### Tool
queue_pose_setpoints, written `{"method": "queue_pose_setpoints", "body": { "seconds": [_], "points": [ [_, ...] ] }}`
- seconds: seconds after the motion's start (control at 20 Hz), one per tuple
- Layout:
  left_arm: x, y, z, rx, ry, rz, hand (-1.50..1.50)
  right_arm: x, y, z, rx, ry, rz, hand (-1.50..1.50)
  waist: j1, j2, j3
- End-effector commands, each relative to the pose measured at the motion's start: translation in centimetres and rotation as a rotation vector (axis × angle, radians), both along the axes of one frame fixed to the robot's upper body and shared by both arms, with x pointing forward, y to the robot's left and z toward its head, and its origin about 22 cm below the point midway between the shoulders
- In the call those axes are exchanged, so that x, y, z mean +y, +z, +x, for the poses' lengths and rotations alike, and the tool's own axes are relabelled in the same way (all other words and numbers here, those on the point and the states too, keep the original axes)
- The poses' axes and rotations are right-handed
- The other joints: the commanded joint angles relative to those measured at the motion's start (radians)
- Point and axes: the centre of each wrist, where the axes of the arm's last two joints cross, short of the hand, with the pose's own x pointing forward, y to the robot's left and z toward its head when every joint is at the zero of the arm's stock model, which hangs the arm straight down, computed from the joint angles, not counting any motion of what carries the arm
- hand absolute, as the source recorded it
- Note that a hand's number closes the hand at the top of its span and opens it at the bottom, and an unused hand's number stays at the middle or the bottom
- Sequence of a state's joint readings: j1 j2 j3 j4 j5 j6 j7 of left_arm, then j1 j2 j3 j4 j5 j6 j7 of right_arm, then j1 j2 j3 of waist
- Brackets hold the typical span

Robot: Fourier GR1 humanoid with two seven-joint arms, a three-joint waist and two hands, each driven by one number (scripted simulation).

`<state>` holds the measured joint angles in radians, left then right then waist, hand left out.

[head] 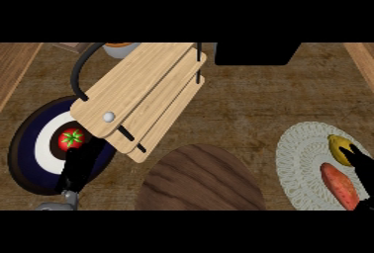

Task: Pick the sweet potato from the placemat and place it in the tiered shelf

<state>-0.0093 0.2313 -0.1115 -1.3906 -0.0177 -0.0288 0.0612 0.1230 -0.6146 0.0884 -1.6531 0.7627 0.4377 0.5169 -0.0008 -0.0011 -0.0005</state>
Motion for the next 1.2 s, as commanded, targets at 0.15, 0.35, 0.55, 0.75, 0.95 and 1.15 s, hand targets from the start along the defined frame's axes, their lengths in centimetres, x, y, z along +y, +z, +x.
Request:
{"method": "queue_pose_setpoints", "body": {
  "seconds": [0.15,0.35,0.55,0.75,0.95,1.15],
  "points": [
    [0.5,-1.2,-1.6,0.009,0.000,-0.007,0.00,-1.7,-1.9,2.5,0.026,0.008,-0.013,-1.50,0.006,0.002,0.001],
    [0.4,0.0,1.5,0.002,0.001,-0.015,0.00,-1.3,-3.0,3.1,0.030,0.015,-0.018,-1.50,0.003,0.002,0.001],
    [0.1,0.0,0.3,-0.010,0.008,-0.010,0.00,-1.4,-5.2,0.7,0.042,0.019,0.036,1.50,0.002,0.002,0.001],
    [0.1,0.5,0.8,0.003,-0.011,0.002,0.00,-1.3,-3.8,1.7,0.011,0.114,0.067,1.50,0.004,0.002,0.001],
    [1.4,0.1,0.9,0.004,-0.006,0.005,0.00,1.0,-5.0,1.1,-0.035,0.126,0.047,1.50,0.001,0.002,0.000],
    [0.0,-0.5,0.9,-0.006,0.021,0.000,0.00,1.5,-4.7,0.4,-0.120,0.105,-0.008,1.50,-0.004,0.001,0.000]
  ]
}}
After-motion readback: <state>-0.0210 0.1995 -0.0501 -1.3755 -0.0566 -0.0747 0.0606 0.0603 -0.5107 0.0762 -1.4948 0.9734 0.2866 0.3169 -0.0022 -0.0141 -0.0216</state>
